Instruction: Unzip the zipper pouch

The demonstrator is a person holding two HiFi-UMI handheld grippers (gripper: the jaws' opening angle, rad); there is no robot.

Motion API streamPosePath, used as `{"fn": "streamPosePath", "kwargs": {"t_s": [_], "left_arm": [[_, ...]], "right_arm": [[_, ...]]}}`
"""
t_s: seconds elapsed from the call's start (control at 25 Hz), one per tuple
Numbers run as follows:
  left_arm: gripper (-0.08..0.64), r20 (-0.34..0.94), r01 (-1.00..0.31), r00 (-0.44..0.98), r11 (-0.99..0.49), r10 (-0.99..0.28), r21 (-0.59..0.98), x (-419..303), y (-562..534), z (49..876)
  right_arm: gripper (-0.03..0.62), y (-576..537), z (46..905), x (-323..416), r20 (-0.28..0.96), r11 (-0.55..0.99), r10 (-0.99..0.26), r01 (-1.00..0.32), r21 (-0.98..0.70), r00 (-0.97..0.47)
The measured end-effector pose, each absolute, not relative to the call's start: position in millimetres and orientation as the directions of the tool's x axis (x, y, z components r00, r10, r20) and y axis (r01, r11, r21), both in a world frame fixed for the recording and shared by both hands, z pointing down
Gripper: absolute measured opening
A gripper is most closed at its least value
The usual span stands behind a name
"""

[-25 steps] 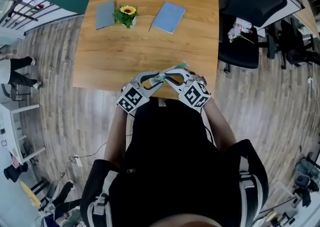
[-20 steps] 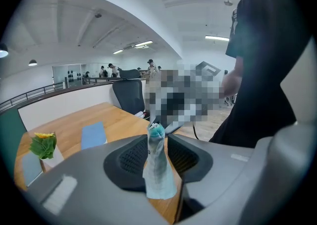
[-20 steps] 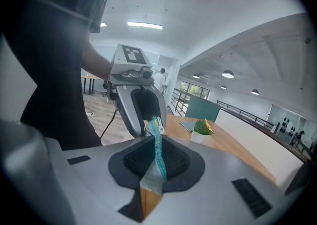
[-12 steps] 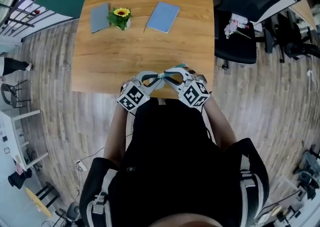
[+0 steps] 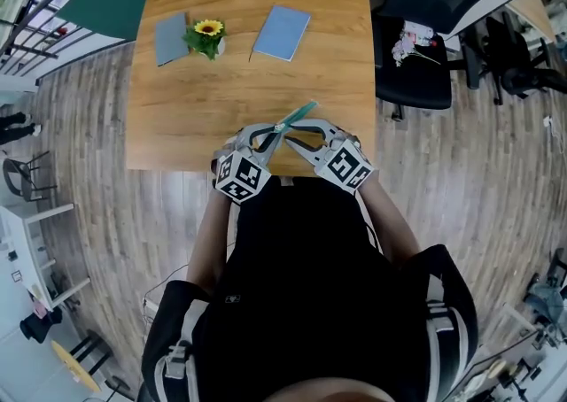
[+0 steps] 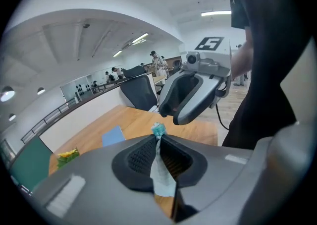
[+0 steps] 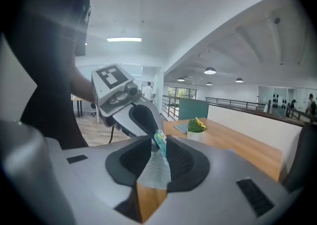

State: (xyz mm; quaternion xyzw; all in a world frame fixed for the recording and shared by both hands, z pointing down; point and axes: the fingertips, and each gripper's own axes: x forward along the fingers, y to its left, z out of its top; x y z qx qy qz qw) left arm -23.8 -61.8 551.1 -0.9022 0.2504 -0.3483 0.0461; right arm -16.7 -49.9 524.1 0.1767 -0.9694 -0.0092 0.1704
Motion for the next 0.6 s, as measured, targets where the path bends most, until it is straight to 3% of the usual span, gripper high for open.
{"fn": "streamPosePath", "kwargs": {"t_s": [0.28,0.6], "left_arm": [[0.029,0.612,-0.384,0.605,-0.860,-0.509,-0.337,-7,-66,553],[0.029,0.618,-0.365,0.601,-0.862,-0.506,-0.351,1,-65,556]], "right_arm": [[0.110,-64,514,-24,0.329,0.904,-0.428,-0.406,0.137,-0.842],[0.040,-74,510,-10,0.304,0.880,-0.473,-0.459,0.122,-0.827]]}}
